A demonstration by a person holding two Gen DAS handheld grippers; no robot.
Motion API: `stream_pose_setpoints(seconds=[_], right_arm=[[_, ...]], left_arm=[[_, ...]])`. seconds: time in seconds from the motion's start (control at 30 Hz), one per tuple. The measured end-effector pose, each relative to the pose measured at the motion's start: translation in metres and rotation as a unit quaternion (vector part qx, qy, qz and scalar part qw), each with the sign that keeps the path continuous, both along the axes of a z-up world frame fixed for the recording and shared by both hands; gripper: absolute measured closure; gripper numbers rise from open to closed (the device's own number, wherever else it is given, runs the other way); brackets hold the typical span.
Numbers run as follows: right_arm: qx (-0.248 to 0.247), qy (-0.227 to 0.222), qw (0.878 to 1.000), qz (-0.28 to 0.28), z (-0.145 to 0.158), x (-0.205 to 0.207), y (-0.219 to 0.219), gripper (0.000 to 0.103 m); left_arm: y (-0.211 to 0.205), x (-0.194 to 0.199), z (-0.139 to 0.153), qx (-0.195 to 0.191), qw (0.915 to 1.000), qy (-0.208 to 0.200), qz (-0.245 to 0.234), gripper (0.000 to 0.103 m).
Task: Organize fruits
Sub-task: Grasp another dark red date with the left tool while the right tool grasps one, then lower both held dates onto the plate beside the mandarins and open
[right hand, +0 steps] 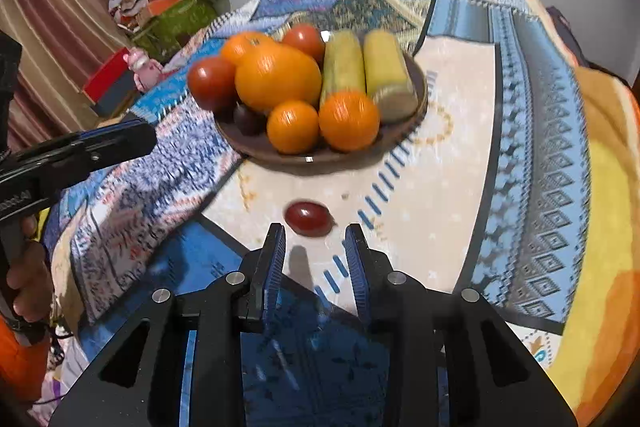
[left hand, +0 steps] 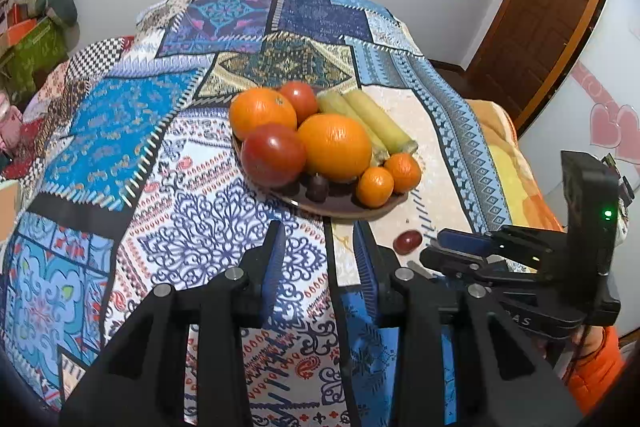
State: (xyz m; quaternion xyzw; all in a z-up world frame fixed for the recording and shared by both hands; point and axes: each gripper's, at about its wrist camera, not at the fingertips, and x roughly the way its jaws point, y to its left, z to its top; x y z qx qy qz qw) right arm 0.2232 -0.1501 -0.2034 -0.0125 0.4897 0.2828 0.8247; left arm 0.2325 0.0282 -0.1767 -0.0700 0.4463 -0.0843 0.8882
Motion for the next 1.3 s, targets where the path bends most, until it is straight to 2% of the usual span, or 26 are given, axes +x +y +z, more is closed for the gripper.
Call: stream_pose_setpoints(seconds=[0.37,0.47,0.67,0.77,0.93,1.0,1.1,1.3], right_arm=[[-0.014,-0.007,1.0,0.018,-0.008,0.007,0.019,0.075],[-0.009,-0.009,1.0,0.016,-0.006,0.007,0.017,0.082],[0.009,-0.034,0.999,0.015,0.013,0.011,0.019,0.084],[0.0,-0.042,0.999,0.018,0.017,0.013,0.022,0.084],[-0.009,-0.021,0.999,0.029,0.006,0.007,0.019,0.084],[-0.023,-0.023,0.999,0.022,0.0,0.004,0.017,0.08],[-0.011,0.002,1.0,0.017,-0.008,0.009,0.012,0.081],[-0.006,-0.013,1.0,0.015,-0.007,0.006,0.012,0.086]], left_arm=[[0.003,0.004,-0.017,-0.007,0.9998,0.017,0.002,0.068],[0.003,0.005,-0.018,-0.009,0.9998,0.016,0.003,0.068],[0.005,0.006,-0.016,-0.009,0.9999,0.01,0.003,0.068],[0.007,0.007,-0.016,-0.013,0.9999,0.009,0.006,0.068],[0.01,0.006,-0.016,-0.019,0.9997,0.009,0.009,0.068],[0.009,0.006,-0.016,-0.018,0.9998,0.01,0.008,0.068],[0.006,0.005,-0.017,-0.017,0.9998,0.009,0.005,0.068],[0.004,0.005,-0.017,-0.015,0.9998,0.009,0.003,0.068]])
